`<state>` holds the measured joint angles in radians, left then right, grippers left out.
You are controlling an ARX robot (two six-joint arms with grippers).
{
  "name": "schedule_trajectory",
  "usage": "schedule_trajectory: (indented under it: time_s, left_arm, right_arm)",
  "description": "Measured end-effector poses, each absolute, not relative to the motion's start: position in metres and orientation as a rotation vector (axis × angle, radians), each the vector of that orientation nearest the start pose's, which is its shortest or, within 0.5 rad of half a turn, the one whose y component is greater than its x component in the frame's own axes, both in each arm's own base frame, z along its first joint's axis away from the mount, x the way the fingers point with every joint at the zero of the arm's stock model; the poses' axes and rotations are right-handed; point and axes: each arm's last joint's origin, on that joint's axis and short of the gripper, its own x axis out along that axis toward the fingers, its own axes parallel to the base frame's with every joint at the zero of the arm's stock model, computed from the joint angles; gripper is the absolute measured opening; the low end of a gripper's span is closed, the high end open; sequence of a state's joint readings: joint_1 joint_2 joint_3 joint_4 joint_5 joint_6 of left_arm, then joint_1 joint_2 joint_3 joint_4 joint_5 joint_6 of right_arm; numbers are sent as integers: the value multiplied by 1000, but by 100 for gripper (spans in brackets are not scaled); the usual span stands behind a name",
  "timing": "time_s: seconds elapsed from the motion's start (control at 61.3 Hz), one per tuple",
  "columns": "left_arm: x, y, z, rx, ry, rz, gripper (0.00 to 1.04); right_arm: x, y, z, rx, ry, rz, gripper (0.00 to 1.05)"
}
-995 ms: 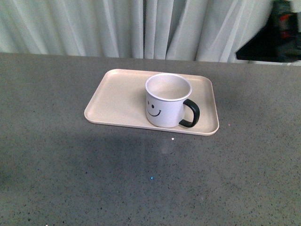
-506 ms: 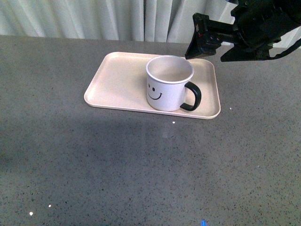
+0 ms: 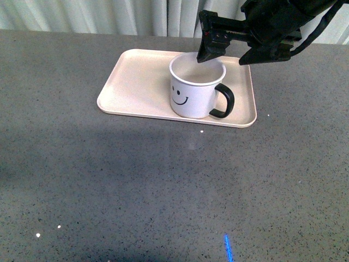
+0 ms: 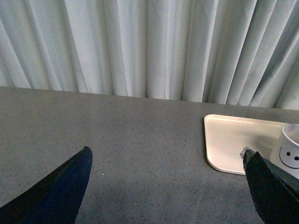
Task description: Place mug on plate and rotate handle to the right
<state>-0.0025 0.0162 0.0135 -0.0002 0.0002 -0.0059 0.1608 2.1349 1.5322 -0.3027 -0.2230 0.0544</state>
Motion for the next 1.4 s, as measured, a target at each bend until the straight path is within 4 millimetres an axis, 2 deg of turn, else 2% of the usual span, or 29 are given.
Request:
schedule_trajectory:
  time_s: [0.065,0.359,0.669,0.799,1.175,1.403]
  left_arm:
    - [98,0,167,-6,3,-3,95]
    - [98,0,167,-6,3,-3,95]
    - [98,0,167,-6,3,-3,95]
    - [98,0,167,-6,3,-3,95]
    - [98,0,167,-6,3,-3,95]
    - [98,0,167,-6,3,-3,95]
  right_arm:
    - [451,84,159,73,930,321,92]
    - [451,97,152,62,951,312,47]
    - [451,94,143,24,994,301,2]
    - [454,88,150,-45,1006,342,1]
    - [484,57,187,-281,944,533,1]
    - [491,59,201,-428,907,681,1]
